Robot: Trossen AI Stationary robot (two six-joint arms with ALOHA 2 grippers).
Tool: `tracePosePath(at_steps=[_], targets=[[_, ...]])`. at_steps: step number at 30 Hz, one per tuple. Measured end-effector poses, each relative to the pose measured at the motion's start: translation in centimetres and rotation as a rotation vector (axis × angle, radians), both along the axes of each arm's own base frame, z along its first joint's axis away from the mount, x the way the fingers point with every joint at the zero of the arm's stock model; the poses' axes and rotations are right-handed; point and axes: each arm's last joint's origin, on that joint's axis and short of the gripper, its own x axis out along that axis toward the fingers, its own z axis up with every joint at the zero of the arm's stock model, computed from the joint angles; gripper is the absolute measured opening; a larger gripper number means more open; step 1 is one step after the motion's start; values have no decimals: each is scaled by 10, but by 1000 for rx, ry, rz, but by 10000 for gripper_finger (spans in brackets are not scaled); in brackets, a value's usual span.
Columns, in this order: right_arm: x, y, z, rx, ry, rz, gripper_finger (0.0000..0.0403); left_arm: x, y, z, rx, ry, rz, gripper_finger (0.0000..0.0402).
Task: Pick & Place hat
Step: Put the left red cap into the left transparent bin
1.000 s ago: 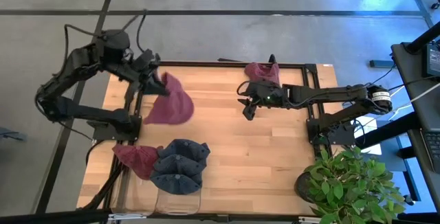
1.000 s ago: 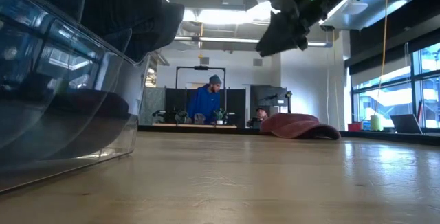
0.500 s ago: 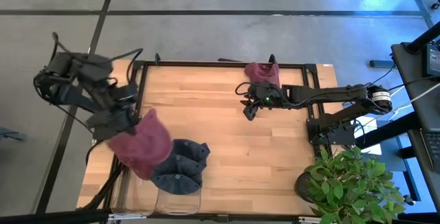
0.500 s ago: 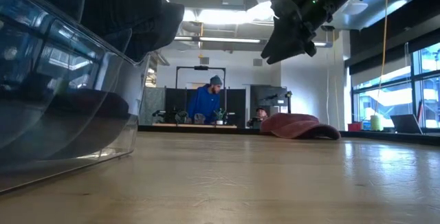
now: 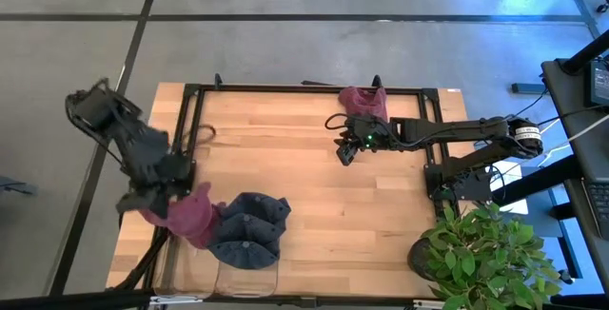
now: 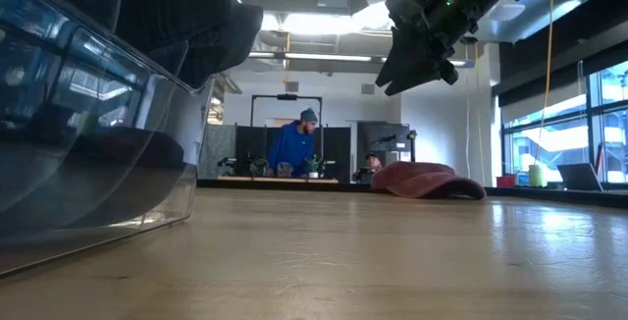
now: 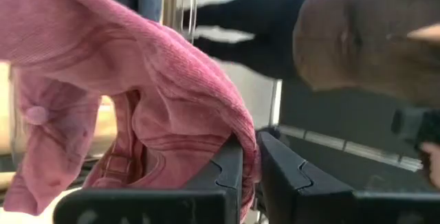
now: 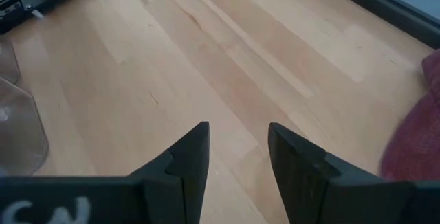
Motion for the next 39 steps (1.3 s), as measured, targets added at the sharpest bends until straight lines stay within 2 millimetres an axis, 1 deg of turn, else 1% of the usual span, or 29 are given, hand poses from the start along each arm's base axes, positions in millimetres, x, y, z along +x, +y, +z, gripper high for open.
tracePosePath(at_steps=[3,6,9,11,14,17,20,23,25,29,33,39], targets=[[0,0,0,0,2,0,151,11,-17,-7,32,57,-52,24],[0,0,0,0,2,0,151,22,-36,-21,102,182,-83,24],[0,0,0,0,4,-1,151,34,-54,-34,138,199,-129,24],[0,0,-1,0,4,0,151,39,-65,-45,190,246,-146,24],[0,0,-1,1,5,0,151,48,-80,-56,248,275,-149,24],[0,0,-1,3,5,1,151,53,-92,-65,294,321,-129,24],[0,0,-1,12,4,12,151,55,-102,-72,350,330,-90,24],[0,1,-1,21,3,22,151,57,-109,-79,392,355,-33,24],[0,1,-1,21,3,22,151,56,-113,-87,416,401,2,24],[0,1,-1,25,2,26,151,47,-113,-103,461,478,42,24],[0,1,-1,25,2,26,151,40,-106,-104,489,460,78,24],[0,1,-1,24,2,26,151,38,-100,-101,516,390,108,24]])
